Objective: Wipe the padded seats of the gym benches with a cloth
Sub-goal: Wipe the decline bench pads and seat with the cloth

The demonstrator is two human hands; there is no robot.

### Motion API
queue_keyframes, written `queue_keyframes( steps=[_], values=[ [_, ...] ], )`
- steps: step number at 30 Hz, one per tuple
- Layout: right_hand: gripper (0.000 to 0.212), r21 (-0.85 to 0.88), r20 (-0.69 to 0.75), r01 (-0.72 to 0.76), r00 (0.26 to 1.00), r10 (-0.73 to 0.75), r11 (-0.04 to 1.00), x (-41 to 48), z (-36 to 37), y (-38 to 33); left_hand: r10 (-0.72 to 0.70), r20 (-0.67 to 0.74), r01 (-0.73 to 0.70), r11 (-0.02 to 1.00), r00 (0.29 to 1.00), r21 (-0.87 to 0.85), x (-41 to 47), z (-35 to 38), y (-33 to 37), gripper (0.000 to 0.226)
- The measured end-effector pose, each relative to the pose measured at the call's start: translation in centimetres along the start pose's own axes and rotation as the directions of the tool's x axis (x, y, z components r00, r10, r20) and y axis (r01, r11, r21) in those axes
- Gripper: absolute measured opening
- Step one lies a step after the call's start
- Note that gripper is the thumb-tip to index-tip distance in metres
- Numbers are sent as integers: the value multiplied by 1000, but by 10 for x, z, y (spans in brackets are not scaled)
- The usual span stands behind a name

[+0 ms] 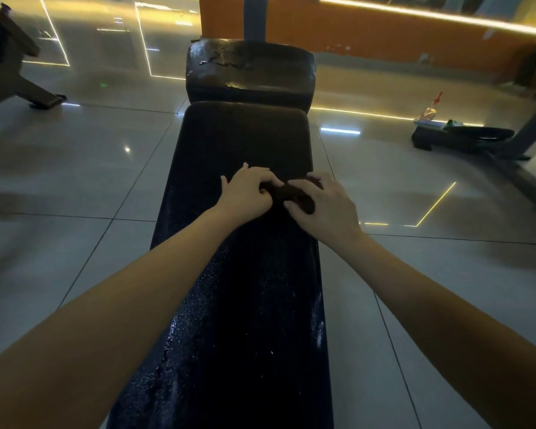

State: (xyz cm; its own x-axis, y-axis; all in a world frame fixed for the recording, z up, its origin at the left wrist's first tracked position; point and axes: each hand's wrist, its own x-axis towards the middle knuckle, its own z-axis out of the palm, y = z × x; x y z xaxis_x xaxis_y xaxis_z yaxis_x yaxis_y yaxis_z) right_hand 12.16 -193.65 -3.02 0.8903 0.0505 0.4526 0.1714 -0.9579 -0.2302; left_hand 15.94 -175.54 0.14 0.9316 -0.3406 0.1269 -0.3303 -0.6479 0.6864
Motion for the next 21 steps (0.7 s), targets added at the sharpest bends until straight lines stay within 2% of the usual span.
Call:
queue_keyframes(
  steps=[2,5,8,13,21],
  values=[
    [53,-33,17,10,1000,-10,999,1,2,1,-25,-4,24,1000,1000,-18,0,0,3,40],
    [42,-49,5,19,1000,-19,999,5,4,3,-35,3,35,999,999,-27,0,-2,7,42],
    [35,48,-20,16,1000,-15,999,-4,3,6,3,44,-4,1000,999,13,1,-1,11,40],
    [30,229,-13,63,998,-61,971,-73,-3,6,-23,173,7,996,985,93,3,5,9,56],
    [23,401,70,107,987,-147,910,-197,-9,-2,-54,193,38,996,980,86,-4,9,19,56]
  ],
)
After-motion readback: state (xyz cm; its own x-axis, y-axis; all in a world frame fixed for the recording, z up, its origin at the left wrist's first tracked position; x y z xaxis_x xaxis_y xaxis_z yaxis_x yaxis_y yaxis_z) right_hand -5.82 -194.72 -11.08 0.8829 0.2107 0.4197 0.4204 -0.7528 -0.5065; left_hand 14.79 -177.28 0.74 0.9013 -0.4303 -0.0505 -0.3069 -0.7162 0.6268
